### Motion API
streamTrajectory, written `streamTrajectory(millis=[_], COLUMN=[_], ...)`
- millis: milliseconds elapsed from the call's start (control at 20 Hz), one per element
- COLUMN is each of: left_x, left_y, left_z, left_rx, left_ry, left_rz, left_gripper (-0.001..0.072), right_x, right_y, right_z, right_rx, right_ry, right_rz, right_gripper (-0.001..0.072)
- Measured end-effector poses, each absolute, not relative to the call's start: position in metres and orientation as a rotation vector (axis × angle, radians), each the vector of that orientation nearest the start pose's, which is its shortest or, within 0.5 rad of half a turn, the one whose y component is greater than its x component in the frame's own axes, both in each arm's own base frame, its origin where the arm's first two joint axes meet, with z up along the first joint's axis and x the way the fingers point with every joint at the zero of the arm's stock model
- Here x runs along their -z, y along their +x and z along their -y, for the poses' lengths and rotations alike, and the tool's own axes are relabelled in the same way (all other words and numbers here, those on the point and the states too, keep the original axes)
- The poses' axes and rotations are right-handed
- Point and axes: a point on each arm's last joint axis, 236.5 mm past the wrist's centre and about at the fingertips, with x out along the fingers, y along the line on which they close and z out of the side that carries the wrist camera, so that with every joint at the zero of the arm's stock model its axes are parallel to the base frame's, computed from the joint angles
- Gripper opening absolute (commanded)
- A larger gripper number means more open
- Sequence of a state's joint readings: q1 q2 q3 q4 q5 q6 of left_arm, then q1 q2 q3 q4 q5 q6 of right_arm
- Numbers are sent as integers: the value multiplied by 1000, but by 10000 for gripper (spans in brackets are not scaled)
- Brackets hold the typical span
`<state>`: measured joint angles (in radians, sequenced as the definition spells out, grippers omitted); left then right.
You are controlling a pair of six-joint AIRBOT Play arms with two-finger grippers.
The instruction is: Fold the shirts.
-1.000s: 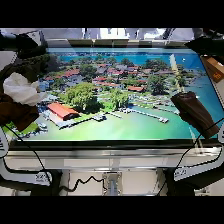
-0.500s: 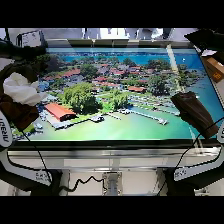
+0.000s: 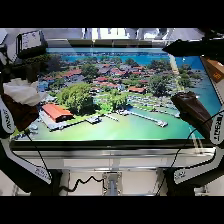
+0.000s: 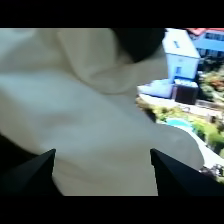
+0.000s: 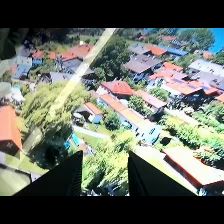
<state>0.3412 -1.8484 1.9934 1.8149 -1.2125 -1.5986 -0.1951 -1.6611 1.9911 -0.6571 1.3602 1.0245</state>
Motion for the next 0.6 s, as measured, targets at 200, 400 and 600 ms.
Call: streamTrajectory(millis=[200, 400, 600], left_x=[-44, -22, 17], left_y=[486, 481, 488], left_z=[-297, -314, -308], left_rx=[-594, -571, -521], left_ry=[-182, -398, -531], left_rz=[-1074, -1038, -1061], left_gripper=[707, 707, 707], right_x=[-167, -130, -119], right_y=[513, 505, 503], right_z=[-133, -176, -204], right_rx=[-753, -771, -784], right_ry=[108, 17, -27], right_rz=[-798, -859, -853], right_gripper=[448, 448, 448])
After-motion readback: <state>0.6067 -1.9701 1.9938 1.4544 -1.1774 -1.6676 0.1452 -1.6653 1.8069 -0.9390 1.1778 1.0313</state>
